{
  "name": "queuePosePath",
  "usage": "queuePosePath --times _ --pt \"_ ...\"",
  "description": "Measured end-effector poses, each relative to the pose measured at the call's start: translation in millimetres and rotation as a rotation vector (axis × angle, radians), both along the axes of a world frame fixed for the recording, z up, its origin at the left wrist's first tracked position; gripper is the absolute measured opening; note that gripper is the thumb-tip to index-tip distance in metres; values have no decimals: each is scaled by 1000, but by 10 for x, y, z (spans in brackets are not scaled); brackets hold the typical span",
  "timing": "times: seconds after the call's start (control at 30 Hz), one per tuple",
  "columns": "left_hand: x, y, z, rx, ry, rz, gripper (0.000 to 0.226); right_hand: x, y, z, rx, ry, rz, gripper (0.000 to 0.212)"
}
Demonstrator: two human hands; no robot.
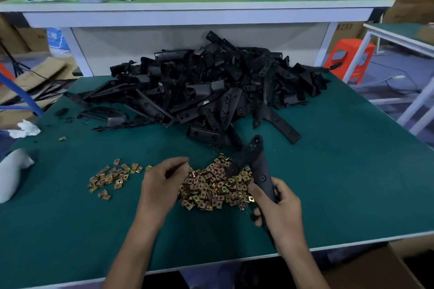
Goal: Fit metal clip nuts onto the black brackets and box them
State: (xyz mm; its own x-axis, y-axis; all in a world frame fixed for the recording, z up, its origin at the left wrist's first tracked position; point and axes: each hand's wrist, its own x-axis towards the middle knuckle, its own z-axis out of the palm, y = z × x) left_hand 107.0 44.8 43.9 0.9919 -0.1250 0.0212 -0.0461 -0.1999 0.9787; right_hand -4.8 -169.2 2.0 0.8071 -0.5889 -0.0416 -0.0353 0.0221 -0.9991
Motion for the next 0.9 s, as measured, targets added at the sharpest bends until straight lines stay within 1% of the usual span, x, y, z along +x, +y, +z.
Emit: queuePosePath --times 0.1,0.17,0.23,0.33,0.47,0.8,0.9 --pt "-80 -177 121 -76 9 -135 21 -10 19 -1 -14 -21 -18 16" --pt "-120 -291 174 -80 20 -222 21 -22 36 7 -27 -25 -6 17" --pt "-141 -396 200 -79 44 -257 22 -36 52 15 -32 -31 11 18" --pt "-154 -513 215 -95 95 -284 21 -45 67 15 -37 -35 31 19" --pt "-161 -554 227 -137 120 -336 22 -52 60 11 -69 -25 45 21" --pt "-161 -489 205 -217 165 -324 22 -58 39 5 -75 -10 57 19" --pt "-160 -494 204 -188 157 -326 22 -58 31 4 -82 -2 63 18"
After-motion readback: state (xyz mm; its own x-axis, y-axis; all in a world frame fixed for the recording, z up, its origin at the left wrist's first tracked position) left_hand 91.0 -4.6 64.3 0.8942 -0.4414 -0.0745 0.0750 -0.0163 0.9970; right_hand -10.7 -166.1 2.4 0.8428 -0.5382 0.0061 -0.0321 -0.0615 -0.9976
